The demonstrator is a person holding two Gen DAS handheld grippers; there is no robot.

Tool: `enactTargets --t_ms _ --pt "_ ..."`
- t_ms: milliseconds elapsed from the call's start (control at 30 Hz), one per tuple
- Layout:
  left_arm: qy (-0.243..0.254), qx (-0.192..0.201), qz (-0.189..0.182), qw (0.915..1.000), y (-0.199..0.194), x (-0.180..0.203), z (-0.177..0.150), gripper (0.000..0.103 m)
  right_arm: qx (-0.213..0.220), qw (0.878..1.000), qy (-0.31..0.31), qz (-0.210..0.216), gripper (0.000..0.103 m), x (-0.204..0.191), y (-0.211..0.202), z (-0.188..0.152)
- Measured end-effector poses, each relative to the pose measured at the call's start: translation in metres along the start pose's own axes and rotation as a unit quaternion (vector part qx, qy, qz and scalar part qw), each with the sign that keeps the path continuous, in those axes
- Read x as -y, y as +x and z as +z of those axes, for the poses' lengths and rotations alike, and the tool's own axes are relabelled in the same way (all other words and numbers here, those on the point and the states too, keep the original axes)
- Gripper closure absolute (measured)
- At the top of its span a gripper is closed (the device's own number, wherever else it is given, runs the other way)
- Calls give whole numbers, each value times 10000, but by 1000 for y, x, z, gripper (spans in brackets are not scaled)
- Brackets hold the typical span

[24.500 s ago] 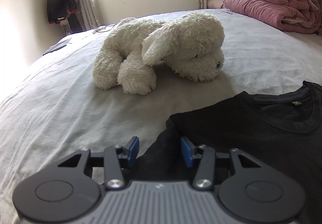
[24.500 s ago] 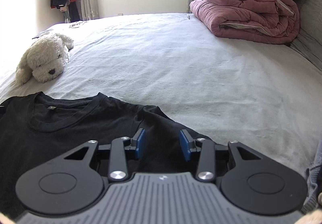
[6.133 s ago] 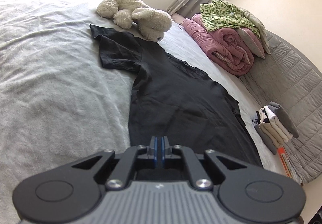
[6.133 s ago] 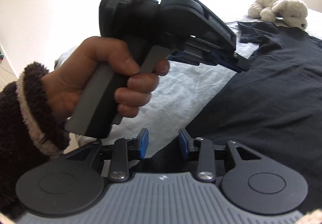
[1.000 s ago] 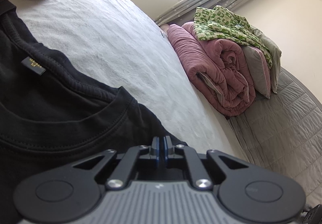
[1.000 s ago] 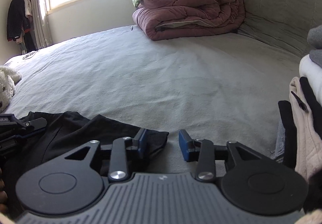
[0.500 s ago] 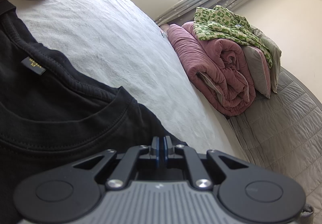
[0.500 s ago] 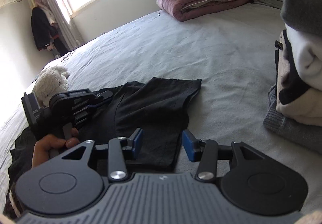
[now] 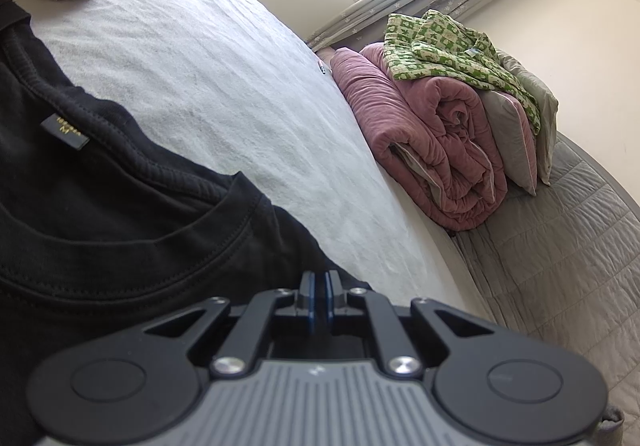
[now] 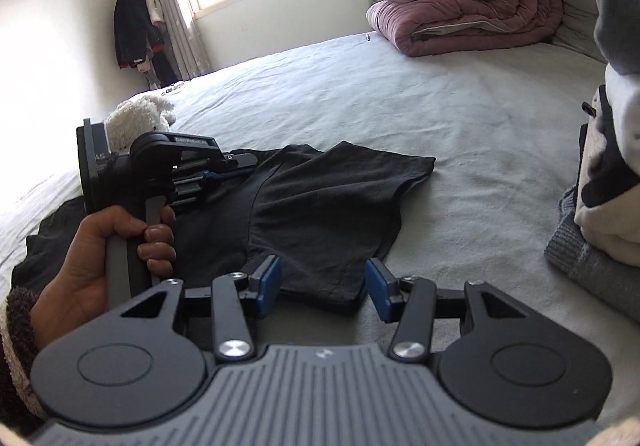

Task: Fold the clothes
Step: 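Fold the sleeve side inward with the right tool while the left holds the collar, then open both tools and pull them back over the flattened black T-shirt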

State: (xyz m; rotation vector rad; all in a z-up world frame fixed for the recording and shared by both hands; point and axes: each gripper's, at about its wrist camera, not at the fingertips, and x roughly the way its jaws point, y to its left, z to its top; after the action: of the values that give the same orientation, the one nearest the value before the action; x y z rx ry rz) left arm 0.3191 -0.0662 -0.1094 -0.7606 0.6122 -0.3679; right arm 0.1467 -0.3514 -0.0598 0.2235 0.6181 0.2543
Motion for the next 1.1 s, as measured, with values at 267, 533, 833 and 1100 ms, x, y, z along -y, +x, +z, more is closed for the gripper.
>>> enactTargets --t_ms 267,533,833,1100 --pt "472 188 159 9986 -30 18 -5 52 26 9975 582 387 45 19 7 -4" --pt "981 652 973 9883 -129 18 10 48 170 9983 430 341 44 15 6 0" --pt "1400 752 2225 9619 -225 -48 7 47 262 9989 123 364 44 -18 -13 12" --pt "1700 679 2227 9575 -220 -47 14 48 195 9987 -287 383 44 -96 4 19"
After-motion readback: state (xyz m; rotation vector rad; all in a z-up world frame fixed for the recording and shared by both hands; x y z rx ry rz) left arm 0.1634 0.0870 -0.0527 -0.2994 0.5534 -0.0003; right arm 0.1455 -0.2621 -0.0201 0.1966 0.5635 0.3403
